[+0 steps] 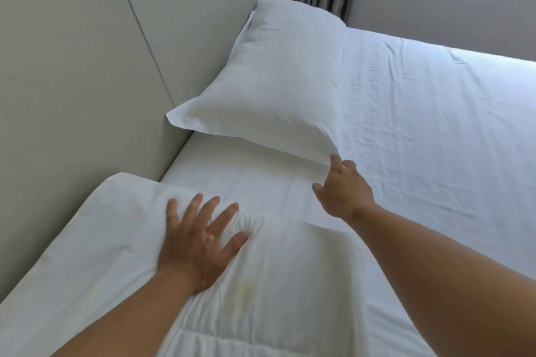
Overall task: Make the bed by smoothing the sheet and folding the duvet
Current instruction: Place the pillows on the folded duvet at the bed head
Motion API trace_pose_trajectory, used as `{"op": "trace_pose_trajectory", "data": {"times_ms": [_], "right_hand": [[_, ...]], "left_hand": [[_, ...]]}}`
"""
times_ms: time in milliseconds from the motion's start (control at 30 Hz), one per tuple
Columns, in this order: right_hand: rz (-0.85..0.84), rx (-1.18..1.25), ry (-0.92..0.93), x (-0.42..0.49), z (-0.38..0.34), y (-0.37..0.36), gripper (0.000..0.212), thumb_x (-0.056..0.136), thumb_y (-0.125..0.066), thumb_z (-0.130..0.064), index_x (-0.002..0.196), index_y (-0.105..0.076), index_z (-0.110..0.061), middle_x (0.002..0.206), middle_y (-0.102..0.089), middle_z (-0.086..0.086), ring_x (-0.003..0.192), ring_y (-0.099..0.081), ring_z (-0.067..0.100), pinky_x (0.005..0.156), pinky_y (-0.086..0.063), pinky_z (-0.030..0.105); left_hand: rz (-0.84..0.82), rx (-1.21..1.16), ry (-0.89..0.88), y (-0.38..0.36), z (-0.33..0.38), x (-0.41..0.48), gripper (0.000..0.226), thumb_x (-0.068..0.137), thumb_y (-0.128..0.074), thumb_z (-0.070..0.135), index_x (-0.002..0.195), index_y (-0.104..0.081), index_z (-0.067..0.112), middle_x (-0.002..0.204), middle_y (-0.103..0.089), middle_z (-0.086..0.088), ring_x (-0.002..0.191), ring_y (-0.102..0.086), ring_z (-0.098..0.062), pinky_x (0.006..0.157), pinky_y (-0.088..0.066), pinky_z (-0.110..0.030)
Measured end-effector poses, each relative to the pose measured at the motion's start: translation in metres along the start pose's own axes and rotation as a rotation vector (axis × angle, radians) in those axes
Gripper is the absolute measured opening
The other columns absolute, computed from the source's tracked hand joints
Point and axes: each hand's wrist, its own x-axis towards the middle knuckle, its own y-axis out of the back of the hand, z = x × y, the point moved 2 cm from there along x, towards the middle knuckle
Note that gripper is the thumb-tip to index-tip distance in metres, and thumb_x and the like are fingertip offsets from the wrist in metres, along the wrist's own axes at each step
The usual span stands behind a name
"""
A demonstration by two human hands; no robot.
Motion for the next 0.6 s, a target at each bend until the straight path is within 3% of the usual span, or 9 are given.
{"op": "trace_pose_trajectory", "data": {"times_ms": [100,233,333,400,467,500,600], "right_hand": [[0.048,-0.102,0.004,0.048,0.003,-0.016,0.063,0.095,-0.056,-0.034,0.147,-0.023,-0.018,0.136,-0.038,0.012,0.115,-0.05,0.036,0.074,-0.041,0.039],[0.09,0.013,-0.1,0.1,0.005,-0.045,0.091,0.095,-0.058,-0.044,0.157,0.004,-0.022,0.154,-0.025,0.019,0.128,-0.045,0.042,0.094,-0.045,0.049],[0.089,0.065,-0.172,0.123,0.009,-0.063,0.092,0.096,-0.054,-0.044,0.158,0.008,-0.018,0.141,-0.045,0.024,0.122,-0.053,0.044,0.096,-0.045,0.049],[0.127,0.051,-0.182,0.131,0.014,-0.066,0.074,0.097,-0.051,-0.032,0.156,-0.012,-0.012,0.127,-0.055,0.025,0.115,-0.057,0.044,0.092,-0.046,0.047],[0.226,0.042,-0.161,0.135,0.017,-0.061,0.037,0.097,-0.049,-0.019,0.132,-0.048,-0.006,0.116,-0.058,0.027,0.107,-0.058,0.046,0.087,-0.047,0.044],[0.263,0.036,-0.15,0.135,0.016,-0.056,0.024,0.097,-0.049,-0.016,0.115,-0.058,-0.004,0.111,-0.059,0.027,0.104,-0.059,0.046,0.085,-0.048,0.043],[0.296,0.084,-0.14,0.13,0.013,-0.032,0.018,0.093,-0.051,-0.012,0.09,-0.066,-0.003,0.09,-0.057,0.021,0.092,-0.062,0.045,0.076,-0.049,0.039]], "left_hand": [[0.055,-0.021,-0.059,-0.025,0.001,0.006,0.071,0.095,-0.01,0.07,0.142,-0.052,0.038,0.144,-0.054,-0.003,0.138,-0.044,-0.034,0.113,-0.018,-0.068],[0.117,-0.063,-0.096,-0.052,0.007,0.013,0.067,0.098,-0.014,0.065,0.142,-0.054,0.033,0.144,-0.053,-0.006,0.139,-0.042,-0.038,0.114,-0.018,-0.068],[0.144,-0.081,-0.093,-0.065,0.007,0.019,0.066,0.098,-0.015,0.065,0.141,-0.054,0.034,0.145,-0.053,-0.006,0.14,-0.04,-0.038,0.116,-0.016,-0.067],[0.159,-0.087,-0.094,-0.07,0.007,0.022,0.065,0.098,-0.016,0.065,0.141,-0.054,0.034,0.145,-0.052,-0.005,0.141,-0.039,-0.037,0.117,-0.014,-0.066],[0.174,-0.089,-0.085,-0.073,0.006,0.026,0.065,0.098,-0.015,0.066,0.14,-0.055,0.035,0.145,-0.053,-0.004,0.141,-0.039,-0.036,0.117,-0.014,-0.065],[0.178,-0.092,-0.083,-0.074,0.006,0.028,0.066,0.098,-0.015,0.066,0.139,-0.055,0.035,0.144,-0.053,-0.004,0.141,-0.039,-0.036,0.117,-0.015,-0.065],[0.185,-0.09,-0.086,-0.075,0.007,0.031,0.068,0.097,-0.012,0.067,0.138,-0.057,0.034,0.142,-0.055,-0.004,0.139,-0.041,-0.036,0.117,-0.015,-0.065]]}}
